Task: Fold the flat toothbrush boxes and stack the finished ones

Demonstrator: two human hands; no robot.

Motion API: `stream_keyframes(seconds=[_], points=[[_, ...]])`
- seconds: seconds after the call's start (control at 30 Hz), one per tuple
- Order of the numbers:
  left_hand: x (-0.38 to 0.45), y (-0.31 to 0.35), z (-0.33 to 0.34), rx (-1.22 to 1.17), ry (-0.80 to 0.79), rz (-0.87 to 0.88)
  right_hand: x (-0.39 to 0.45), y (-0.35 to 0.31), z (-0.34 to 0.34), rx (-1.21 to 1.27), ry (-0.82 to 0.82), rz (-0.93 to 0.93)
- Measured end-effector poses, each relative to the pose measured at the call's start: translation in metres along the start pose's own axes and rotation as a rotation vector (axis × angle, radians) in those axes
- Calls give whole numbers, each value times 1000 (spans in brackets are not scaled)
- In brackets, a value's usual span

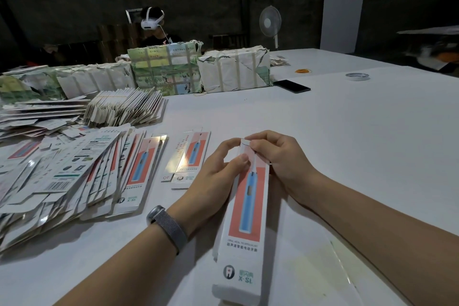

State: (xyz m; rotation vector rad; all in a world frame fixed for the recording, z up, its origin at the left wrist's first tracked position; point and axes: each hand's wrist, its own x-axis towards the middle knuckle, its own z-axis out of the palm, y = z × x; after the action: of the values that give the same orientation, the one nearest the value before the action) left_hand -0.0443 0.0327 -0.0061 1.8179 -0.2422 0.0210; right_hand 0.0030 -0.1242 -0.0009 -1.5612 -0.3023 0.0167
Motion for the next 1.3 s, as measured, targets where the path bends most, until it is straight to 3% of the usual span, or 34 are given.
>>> stream_keyframes(seconds=[0.67,1.3], points=[[-8,12,1,-26,-80,18,-2,-7,-2,120,23,37],[-4,7,0,38,-1,33,-3,-6,-2,103,-86,-6]])
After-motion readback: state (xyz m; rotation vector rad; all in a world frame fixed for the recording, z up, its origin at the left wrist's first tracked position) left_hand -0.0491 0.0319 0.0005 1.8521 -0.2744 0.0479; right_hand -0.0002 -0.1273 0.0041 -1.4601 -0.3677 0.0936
